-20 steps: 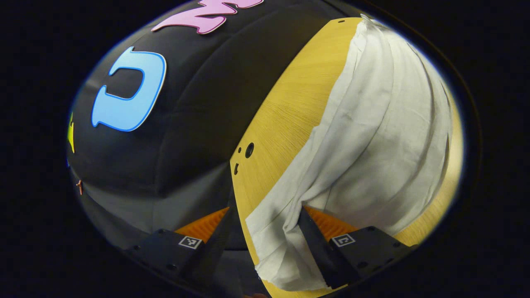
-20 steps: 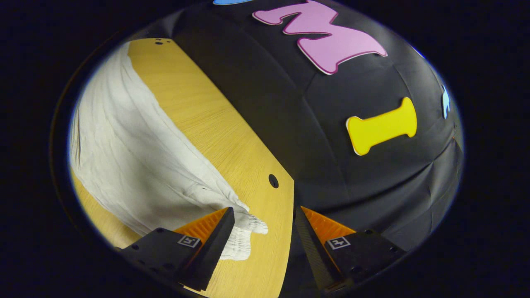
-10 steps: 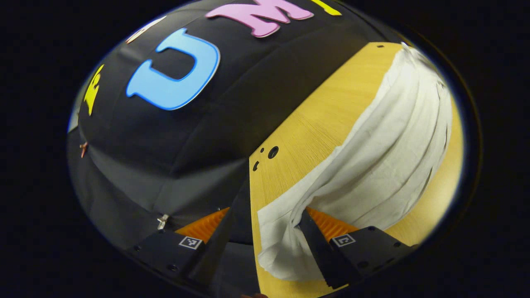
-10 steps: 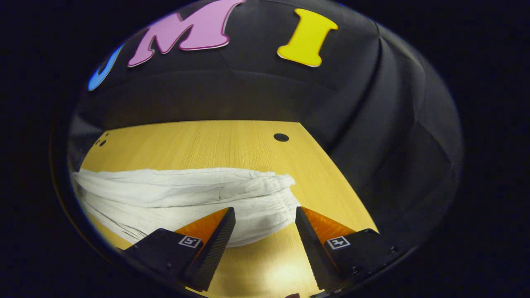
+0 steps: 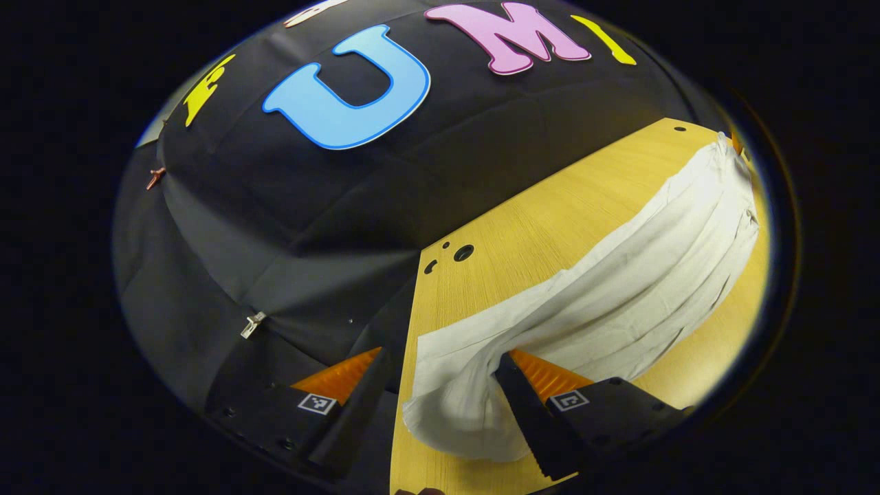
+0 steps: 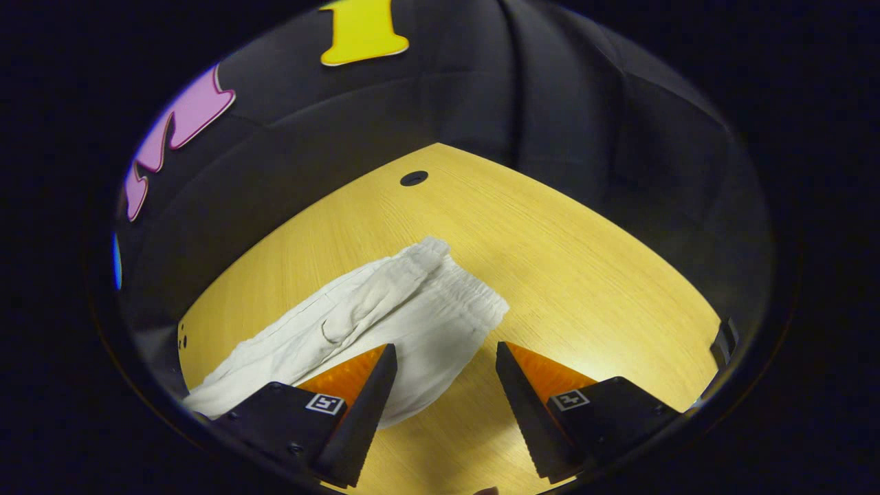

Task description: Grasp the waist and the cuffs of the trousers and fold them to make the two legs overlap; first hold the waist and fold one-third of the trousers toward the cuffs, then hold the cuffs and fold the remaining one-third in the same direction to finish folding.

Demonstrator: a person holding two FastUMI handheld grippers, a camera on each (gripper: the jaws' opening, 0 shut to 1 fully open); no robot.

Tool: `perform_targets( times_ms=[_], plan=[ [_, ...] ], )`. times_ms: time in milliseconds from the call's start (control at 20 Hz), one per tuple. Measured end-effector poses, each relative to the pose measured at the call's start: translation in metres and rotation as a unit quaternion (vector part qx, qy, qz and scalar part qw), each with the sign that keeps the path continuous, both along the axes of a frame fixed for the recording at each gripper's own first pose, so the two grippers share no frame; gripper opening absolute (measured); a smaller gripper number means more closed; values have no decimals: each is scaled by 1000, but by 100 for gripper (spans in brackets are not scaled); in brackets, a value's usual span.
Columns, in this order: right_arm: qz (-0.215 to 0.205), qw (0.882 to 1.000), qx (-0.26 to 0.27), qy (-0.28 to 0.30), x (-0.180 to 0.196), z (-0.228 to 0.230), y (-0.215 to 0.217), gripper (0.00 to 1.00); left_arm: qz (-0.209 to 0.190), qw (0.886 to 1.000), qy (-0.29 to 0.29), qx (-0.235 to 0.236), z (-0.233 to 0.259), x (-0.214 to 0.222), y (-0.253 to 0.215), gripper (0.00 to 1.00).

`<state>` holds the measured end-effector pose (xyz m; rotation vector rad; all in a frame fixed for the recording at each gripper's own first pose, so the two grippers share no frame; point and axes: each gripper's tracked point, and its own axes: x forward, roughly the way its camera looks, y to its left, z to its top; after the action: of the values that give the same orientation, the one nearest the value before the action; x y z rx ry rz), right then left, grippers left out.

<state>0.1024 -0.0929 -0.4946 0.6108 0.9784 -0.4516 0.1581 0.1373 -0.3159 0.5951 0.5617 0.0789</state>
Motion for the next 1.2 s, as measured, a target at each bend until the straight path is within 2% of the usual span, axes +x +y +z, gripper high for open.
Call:
perform_targets(
  times_ms=[300,400,500,600,750,850,1000,1150,1200],
  plan=[
    [-10,1000,6,21,2,-22,6,93,-17,1000,6,-13,-1,5,-5,96],
    [-8,1000,8,25,3,-25,9,94,-59,997,27,-32,-10,7,-22,96],
    [-6,1000,5,24,4,-25,7,94,-119,990,58,-47,-18,5,-36,96],
    [-8,1000,5,23,4,-24,7,94,-161,982,85,-57,-24,0,-47,96],
    [-26,999,13,28,5,-25,3,93,-194,973,103,-65,-24,-2,-50,97],
    [-47,998,22,33,9,-27,1,93,-171,979,93,-60,-20,3,-36,96],
    [-65,996,31,47,15,-29,1,93,-107,988,72,-86,-13,4,-7,96],
    [-60,996,13,67,14,-31,0,93,-43,989,54,-132,-8,-9,17,96],
    [-64,995,6,72,12,-32,-3,88,-26,988,49,-145,-6,-15,24,96]
  ],
)
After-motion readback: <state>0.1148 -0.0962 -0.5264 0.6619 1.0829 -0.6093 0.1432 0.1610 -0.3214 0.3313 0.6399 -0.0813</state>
